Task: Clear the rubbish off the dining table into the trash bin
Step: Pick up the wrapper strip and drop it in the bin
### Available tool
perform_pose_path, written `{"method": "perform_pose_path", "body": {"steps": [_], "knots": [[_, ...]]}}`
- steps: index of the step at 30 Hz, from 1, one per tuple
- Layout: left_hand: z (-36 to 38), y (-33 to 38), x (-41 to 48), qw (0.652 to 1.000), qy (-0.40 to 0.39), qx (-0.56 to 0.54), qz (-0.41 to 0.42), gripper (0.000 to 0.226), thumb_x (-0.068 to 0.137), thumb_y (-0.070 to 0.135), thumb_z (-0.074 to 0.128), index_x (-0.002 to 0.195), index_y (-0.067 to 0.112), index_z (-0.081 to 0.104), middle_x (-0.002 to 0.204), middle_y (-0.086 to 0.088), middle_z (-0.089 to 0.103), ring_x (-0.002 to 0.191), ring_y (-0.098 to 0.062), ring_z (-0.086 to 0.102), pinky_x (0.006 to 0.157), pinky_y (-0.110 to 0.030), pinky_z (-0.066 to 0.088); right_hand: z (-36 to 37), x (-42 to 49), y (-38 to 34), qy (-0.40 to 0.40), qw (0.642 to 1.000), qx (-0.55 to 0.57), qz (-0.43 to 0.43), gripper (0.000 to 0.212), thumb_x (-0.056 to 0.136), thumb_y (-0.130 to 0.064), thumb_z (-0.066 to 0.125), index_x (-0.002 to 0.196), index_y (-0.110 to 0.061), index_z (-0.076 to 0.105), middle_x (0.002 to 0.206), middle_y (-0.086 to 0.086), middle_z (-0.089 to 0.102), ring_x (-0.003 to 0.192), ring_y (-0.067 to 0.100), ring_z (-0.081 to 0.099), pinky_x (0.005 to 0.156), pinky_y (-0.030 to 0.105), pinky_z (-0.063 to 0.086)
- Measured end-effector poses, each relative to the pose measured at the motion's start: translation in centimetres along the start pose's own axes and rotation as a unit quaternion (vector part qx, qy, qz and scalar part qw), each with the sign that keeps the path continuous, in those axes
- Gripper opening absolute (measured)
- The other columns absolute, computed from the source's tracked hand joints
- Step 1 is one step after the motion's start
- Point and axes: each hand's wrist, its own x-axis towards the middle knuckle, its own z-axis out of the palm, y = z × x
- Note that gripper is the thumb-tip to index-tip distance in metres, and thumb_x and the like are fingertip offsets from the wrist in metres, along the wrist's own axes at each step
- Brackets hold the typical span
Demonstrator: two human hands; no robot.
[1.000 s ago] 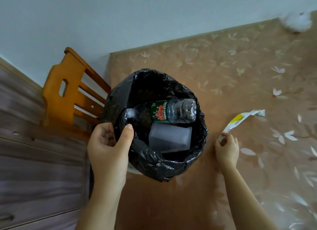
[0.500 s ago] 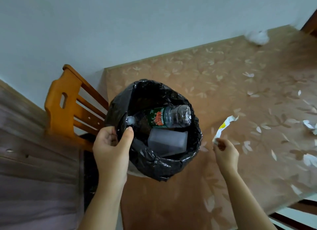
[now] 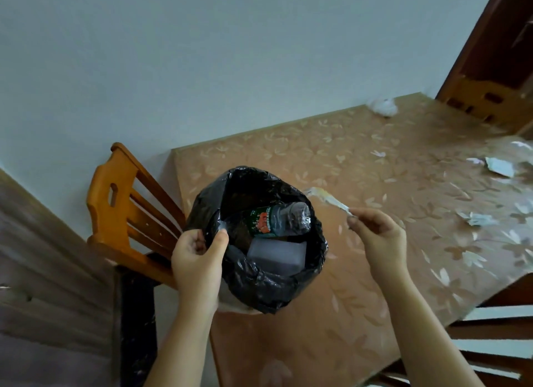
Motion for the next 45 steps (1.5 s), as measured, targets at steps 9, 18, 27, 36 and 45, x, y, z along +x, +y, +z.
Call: {"method": "perform_pose_path", "body": {"steps": [9, 18, 27, 36, 45], "knots": [[-0.4, 0.1, 0.7, 1.0, -0.008, -0.015, -0.024, 0.036, 0.079, 0.024, 0.067, 0.084, -0.007, 0.05, 0.079, -0.015, 0.056, 0.07, -0.031, 0.053, 0.066, -0.051, 0.049, 2.5, -0.9, -5.2, -0.131, 0.979, 0.155, 0.011, 0.024, 0.069, 0.0, 0.067, 0.065, -0.023, 0.07, 0.061, -0.012, 0.07, 0.063, -0.001, 0.061, 0.063, 0.011, 0.049], [-0.7, 0.1, 0.1, 1.0, 0.005, 0.013, -0.018, 0.022, 0.078, 0.024, 0.067, 0.072, 0.007, 0.054, 0.069, -0.011, 0.054, 0.067, -0.03, 0.054, 0.061, -0.042, 0.046, 2.8, -1.0, -4.6, -0.282, 0.95, 0.083, 0.107, 0.013, 0.07, -0.003, 0.068, 0.072, -0.016, 0.07, 0.061, -0.006, 0.069, 0.062, 0.006, 0.061, 0.061, 0.016, 0.051], [-1.2, 1.7, -2.1, 0.999, -0.026, 0.016, 0.033, 0.018, 0.076, 0.018, 0.069, 0.078, 0.004, 0.057, 0.08, -0.03, 0.058, 0.073, -0.043, 0.055, 0.063, -0.049, 0.05, 5.6, -0.9, -5.0, -0.297, 0.938, -0.177, -0.011, 0.014, 0.08, -0.008, 0.064, 0.08, -0.022, 0.066, 0.073, -0.01, 0.065, 0.067, 0.0, 0.06, 0.058, 0.006, 0.046], [-1.9, 1.7, -3.2, 1.0, -0.015, 0.005, 0.027, 0.019, 0.077, 0.016, 0.068, 0.078, 0.001, 0.056, 0.079, -0.03, 0.057, 0.072, -0.04, 0.055, 0.062, -0.048, 0.05, 4.4, -2.7, -5.4, -0.23, 0.917, -0.272, -0.18, 0.015, 0.083, -0.007, 0.059, 0.093, -0.015, 0.066, 0.089, -0.003, 0.061, 0.076, 0.012, 0.057, 0.066, 0.01, 0.042], [-3.0, 1.0, -5.3, 0.999, -0.008, 0.011, 0.046, 0.023, 0.065, 0.038, 0.068, 0.063, 0.02, 0.053, 0.061, -0.002, 0.052, 0.058, -0.02, 0.05, 0.055, -0.038, 0.044, -1.1, -7.5, -4.3, -0.112, 0.87, -0.441, -0.188, 0.02, 0.079, -0.014, 0.066, 0.098, -0.009, 0.064, 0.098, 0.01, 0.065, 0.092, 0.031, 0.058, 0.074, 0.04, 0.048]]}}
